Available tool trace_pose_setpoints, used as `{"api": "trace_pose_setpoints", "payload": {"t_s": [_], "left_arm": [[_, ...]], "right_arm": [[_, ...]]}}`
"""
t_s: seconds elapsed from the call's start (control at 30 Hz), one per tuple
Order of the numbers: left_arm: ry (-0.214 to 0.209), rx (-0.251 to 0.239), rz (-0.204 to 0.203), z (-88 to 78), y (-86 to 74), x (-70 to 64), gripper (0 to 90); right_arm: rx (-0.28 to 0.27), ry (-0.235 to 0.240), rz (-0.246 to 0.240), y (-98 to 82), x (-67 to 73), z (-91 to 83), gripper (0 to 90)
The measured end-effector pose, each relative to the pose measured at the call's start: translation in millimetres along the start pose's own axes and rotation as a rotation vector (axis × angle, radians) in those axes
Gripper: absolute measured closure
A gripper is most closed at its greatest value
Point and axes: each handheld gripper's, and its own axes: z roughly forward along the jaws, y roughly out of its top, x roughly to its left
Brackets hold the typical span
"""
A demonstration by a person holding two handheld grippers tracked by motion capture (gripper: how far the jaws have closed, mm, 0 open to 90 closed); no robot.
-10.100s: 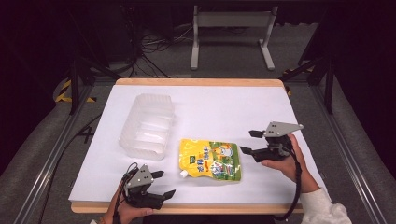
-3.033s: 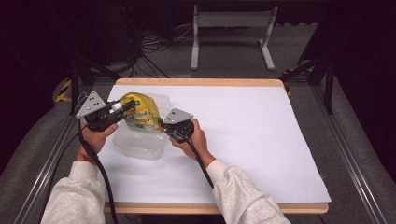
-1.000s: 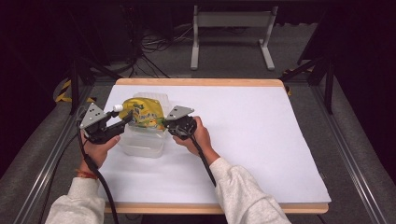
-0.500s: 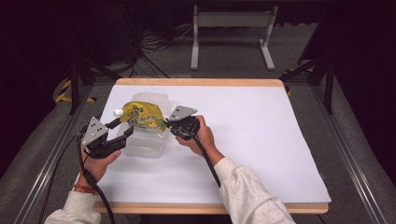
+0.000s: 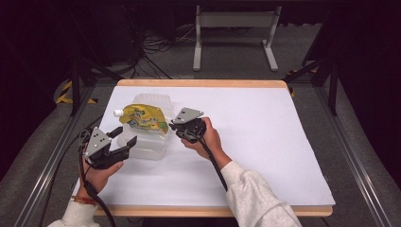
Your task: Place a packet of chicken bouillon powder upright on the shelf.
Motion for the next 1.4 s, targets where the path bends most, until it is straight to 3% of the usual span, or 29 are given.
{"api": "trace_pose_setpoints", "payload": {"t_s": [0.13, 0.53, 1.03, 1.4], "left_arm": [[-0.008, 0.02, 0.034, 1.8, -3.3, -6.9, 38.5], [-0.014, 0.025, 0.06, 4.9, -2.5, -20.6, 32.7], [-0.043, 0.028, 0.117, 5.5, -1.1, -45.3, 28.0], [-0.087, 0.039, 0.142, 9.8, -1.6, -60.2, 26.9]], "right_arm": [[0.004, -0.009, -0.006, -1.9, -1.4, -3.9, 80.7], [0.02, -0.036, -0.031, -4.9, -5.8, -20.6, 75.9], [0.072, -0.078, -0.066, -15.2, -12.3, -51.5, 61.7], [0.118, -0.092, -0.084, -29.1, -19.1, -72.4, 51.9]]}}
